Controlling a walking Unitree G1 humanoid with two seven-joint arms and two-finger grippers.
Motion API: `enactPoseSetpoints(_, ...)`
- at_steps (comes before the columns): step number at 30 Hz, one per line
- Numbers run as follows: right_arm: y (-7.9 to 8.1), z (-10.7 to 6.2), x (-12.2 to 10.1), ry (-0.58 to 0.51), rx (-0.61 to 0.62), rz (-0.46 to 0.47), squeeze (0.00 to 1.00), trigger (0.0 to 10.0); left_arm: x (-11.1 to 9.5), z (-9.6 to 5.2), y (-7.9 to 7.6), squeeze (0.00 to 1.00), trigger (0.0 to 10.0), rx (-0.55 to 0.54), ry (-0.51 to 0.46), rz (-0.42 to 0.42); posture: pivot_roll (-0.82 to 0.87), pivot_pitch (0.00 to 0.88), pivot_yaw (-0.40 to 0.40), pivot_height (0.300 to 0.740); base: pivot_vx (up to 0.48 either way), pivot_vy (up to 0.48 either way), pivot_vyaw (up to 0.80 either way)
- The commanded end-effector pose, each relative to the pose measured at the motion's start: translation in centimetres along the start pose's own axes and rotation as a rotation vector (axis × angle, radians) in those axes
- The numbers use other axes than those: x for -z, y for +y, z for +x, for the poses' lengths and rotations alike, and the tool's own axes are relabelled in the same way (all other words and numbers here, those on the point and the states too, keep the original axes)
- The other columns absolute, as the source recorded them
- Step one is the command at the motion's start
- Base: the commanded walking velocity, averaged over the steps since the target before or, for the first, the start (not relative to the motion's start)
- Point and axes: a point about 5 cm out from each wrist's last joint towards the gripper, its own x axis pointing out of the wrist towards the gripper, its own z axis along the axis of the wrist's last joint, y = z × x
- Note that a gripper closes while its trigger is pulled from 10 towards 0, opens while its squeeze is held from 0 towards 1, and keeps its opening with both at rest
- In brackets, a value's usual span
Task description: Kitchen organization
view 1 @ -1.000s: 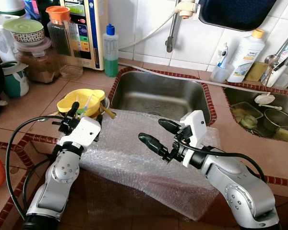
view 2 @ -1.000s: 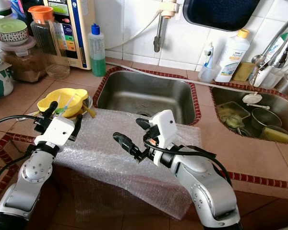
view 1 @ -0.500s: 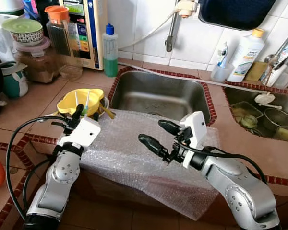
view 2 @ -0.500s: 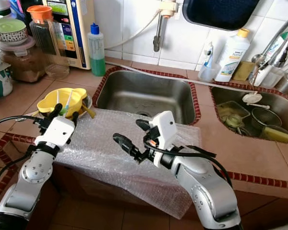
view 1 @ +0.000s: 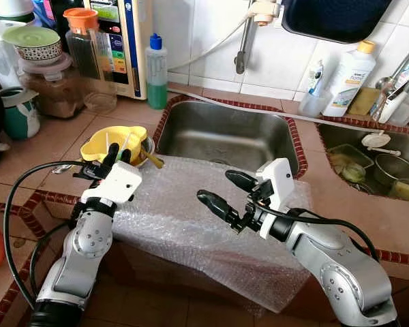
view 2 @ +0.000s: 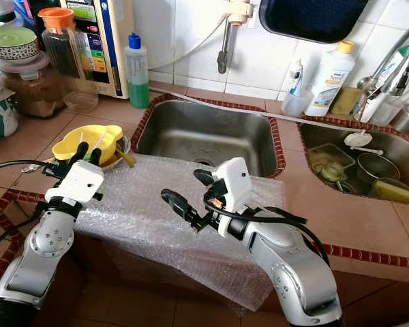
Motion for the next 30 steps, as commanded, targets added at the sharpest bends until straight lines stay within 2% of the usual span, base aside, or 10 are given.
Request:
enactPoseSetpoints(1, 0.1, -0.1, -0.6, -0.012, -0.006, -0.024, 0.0, 10.0, -0.4, 0.2, 0.2, 0.0, 0.0, -0.009, -0.022, 0.003, 0.03, 0.0, -0.084, 0.74, 0.0, 0.0, 0.0)
enactPoseSetpoints(12, 0.0, -0.1, -0.5, -0.012, 0.002, -0.027, 0.0, 10.0, -0.6, 0.3, 0.2, 0.0, 0.0, -0.021, -0.035, 0.009, 0.03, 0.0, -0.085, 0.74, 0.0, 0.0, 0.0)
enactPoseSetpoints(13, 0.0, -0.1, -0.5, -0.012, 0.003, -0.028, 0.0, 10.0, -0.7, 0.3, 0.3, 0.0, 0.7, -0.029, -0.042, 0.015, 0.03, 0.0, -0.084, 0.74, 0.0, 0.0, 0.0)
enactPoseSetpoints(14, 0.0, 0.0, -0.5, -0.014, 0.007, -0.028, 0.0, 10.0, -1.0, 0.4, 0.6, 0.0, 3.3, -0.05, -0.062, 0.031, 0.03, 0.0, -0.083, 0.74, 0.0, 0.0, 0.0)
enactPoseSetpoints(17, 0.0, 0.0, -0.5, -0.016, 0.009, -0.027, 0.0, 10.0, -1.3, 0.4, 0.8, 0.0, 3.3, -0.067, -0.078, 0.045, 0.03, 0.0, -0.083, 0.74, 0.0, 0.0, 0.0)
enactPoseSetpoints(18, 0.0, 0.0, -0.6, -0.018, 0.011, -0.028, 0.0, 10.0, -1.7, 0.6, 1.1, 0.0, 10.0, -0.089, -0.099, 0.062, 0.02, 0.0, -0.083, 0.74, 0.0, 0.0, 0.0)
enactPoseSetpoints(27, -0.1, 0.2, -0.7, -0.03, 0.015, -0.029, 0.0, 10.0, -3.3, 1.2, 1.9, 0.0, 10.0, -0.128, -0.186, 0.111, 0.03, 0.0, -0.085, 0.74, 0.0, 0.0, 0.0)
enactPoseSetpoints(30, -0.2, 0.3, -0.8, -0.035, 0.019, -0.03, 0.0, 10.0, -3.9, 1.5, 2.1, 0.0, 10.0, -0.139, -0.209, 0.102, 0.03, 0.0, -0.084, 0.74, 0.0, 0.0, 0.0)
